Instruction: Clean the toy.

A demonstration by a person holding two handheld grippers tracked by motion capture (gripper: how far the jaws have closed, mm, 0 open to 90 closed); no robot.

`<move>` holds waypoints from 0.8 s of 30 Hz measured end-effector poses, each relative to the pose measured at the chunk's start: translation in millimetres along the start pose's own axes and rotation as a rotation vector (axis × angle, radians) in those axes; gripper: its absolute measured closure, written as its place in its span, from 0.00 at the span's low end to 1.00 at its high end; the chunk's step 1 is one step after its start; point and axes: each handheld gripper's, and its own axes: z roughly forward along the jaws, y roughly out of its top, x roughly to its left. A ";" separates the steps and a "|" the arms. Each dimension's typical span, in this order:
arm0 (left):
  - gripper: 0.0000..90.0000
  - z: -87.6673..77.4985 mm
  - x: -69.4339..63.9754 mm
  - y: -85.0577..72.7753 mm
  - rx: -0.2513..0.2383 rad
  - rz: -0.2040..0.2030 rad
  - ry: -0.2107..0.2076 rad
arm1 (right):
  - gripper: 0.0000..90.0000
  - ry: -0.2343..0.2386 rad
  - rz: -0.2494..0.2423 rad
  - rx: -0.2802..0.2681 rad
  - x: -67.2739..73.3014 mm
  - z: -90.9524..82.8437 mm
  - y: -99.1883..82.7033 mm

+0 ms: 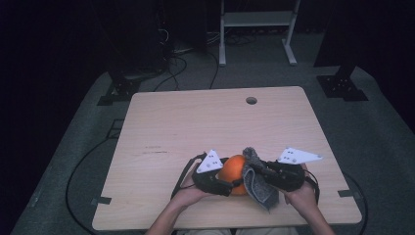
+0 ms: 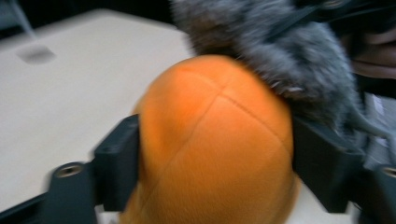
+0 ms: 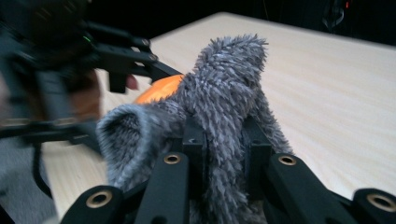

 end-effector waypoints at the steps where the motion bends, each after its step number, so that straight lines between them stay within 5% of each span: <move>1: 0.19 -1.1 1.8 -1.8 -0.018 -0.014 -0.036 | 0.83 0.001 0.016 0.000 -4.2 2.0 -4.8; 3: 0.17 -4.2 7.0 -2.6 -0.044 -0.023 -0.072 | 0.83 0.006 0.060 -0.007 -13.9 0.2 -11.1; 5: 0.14 -4.9 10.4 -3.2 -0.061 -0.004 -0.054 | 0.83 -0.019 0.063 -0.003 -18.7 -3.8 -12.2; 8: 0.10 6.9 10.3 -9.6 0.032 0.049 0.004 | 0.83 -0.011 0.066 -0.002 -22.2 -4.0 -13.6; 11: 0.08 14.3 9.6 -14.3 0.034 0.024 -0.001 | 0.83 -0.016 0.028 0.004 -18.9 -2.7 -13.5; 14: 0.26 10.2 4.1 -11.5 -0.002 0.076 0.038 | 0.84 -0.043 0.012 0.006 -16.9 -6.1 -10.9; 17: 0.33 5.4 0.4 -4.7 -0.020 0.084 0.089 | 0.85 -0.058 -0.019 -0.021 -8.3 -14.1 -3.6; 19: 0.33 1.7 -1.2 0.8 -0.021 0.068 0.085 | 0.85 -0.044 -0.061 -0.043 2.9 -16.6 2.6; 21: 0.34 0.0 -5.2 3.6 0.006 0.095 0.096 | 0.85 -0.045 -0.116 -0.055 19.1 -15.8 9.7; 24: 0.34 2.1 -10.3 3.4 0.049 0.123 0.081 | 0.85 -0.019 -0.131 -0.066 25.1 -13.3 13.2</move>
